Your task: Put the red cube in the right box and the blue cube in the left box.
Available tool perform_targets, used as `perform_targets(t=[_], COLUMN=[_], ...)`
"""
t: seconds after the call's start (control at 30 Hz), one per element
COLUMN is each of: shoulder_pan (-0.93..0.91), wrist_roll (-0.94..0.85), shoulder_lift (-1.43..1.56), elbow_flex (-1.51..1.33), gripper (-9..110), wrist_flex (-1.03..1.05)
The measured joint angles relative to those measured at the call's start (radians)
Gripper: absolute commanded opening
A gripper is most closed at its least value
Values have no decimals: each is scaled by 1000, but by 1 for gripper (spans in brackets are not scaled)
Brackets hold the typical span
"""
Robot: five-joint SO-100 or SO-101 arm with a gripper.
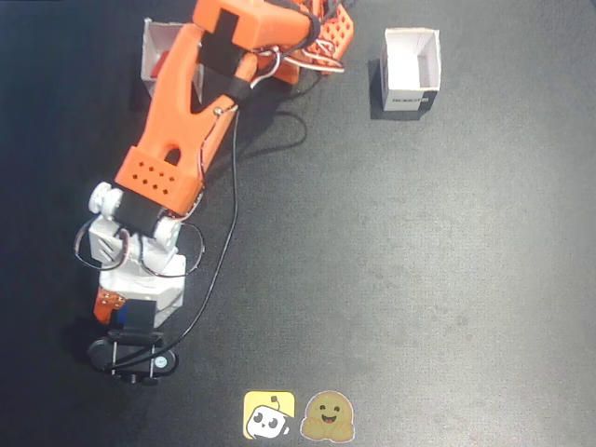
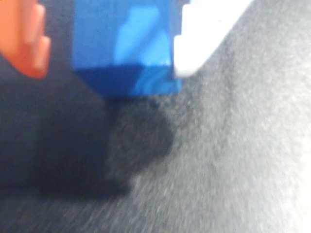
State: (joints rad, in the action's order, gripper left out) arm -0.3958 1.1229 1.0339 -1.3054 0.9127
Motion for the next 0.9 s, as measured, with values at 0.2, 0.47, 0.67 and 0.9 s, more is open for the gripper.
perform_targets(t=[0.2,0.47,0.67,0.9], shoulder_pan=[-5,-5,-5,-5], wrist_roll=[-5,2,5,11], shoulder_lift=[0,0,0,0], elbow_flex=[-35,-61,-71,-71], gripper=[20,19,14,10], wrist_flex=[-9,-26,-29,-32])
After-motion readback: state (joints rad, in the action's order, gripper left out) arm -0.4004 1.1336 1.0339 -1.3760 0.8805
